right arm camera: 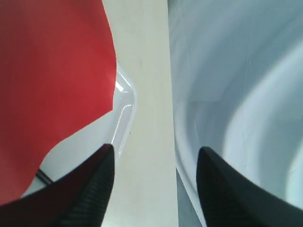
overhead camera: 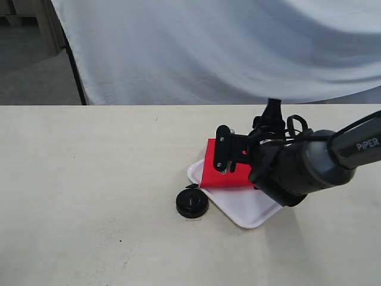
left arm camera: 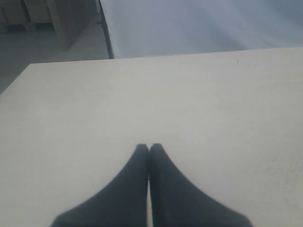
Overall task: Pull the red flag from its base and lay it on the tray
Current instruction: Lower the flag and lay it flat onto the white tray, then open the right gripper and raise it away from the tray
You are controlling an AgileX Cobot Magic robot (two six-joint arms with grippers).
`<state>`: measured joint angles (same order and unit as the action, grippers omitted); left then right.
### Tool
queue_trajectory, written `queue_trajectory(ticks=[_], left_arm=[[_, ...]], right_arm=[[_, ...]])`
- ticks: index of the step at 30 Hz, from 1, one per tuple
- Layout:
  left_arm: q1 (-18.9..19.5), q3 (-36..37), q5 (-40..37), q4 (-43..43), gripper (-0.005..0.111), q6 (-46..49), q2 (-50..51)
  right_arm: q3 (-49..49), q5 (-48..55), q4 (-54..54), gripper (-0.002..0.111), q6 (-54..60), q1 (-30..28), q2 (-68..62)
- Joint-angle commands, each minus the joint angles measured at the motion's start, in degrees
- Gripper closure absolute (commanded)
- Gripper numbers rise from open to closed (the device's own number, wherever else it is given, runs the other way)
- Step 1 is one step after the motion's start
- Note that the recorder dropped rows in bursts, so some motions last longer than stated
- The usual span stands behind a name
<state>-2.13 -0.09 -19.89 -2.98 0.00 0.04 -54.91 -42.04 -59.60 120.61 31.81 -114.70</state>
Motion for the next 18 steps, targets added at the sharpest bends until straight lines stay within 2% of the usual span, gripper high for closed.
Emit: queue_trajectory(ticks=[1,2,3,5,9,12,14,18], left_arm=[[0.14,0.09,0.21,0.22,0.107,0.0,-0.04],[0.14,0.09,0.21,0.22,0.107,0.0,-0.04],[0.14,0.09,0.21,0.22,0.107,0.0,-0.04],[0.14,0.09,0.21,0.22,0.107,0.0,-0.04],[0.14,0.09,0.21,0.22,0.107,0.0,-0.04],[0.14,0.09,0.21,0.22,0.107,0.0,-0.04],[0.14,0.09,0.21,0.22,0.107,0.0,-0.04],[0.14,0.09,0.21,0.22,0.107,0.0,-0.04]], right_arm=[[-0.14,1.48,-0.52,0.06,0.34,1.84,0.66],[-0.58,1.13,-1.33,0.066,0.2,2.47,0.66],[-2.41,0.59,-5.07,0.085,0.21,3.55,0.66],[-4.44,1.62,-10.12,0.109,-0.01,3.82,0.66],[-6.42,2.5,-16.71,0.108,0.35,3.61,0.71],[-9.95,7.57,-27.44,0.109,1.13,2.25,3.18],[-13.07,12.98,-38.87,0.109,1.13,-0.25,5.73],[-14.06,15.99,-40.35,0.109,-5.14,-3.31,10.54]])
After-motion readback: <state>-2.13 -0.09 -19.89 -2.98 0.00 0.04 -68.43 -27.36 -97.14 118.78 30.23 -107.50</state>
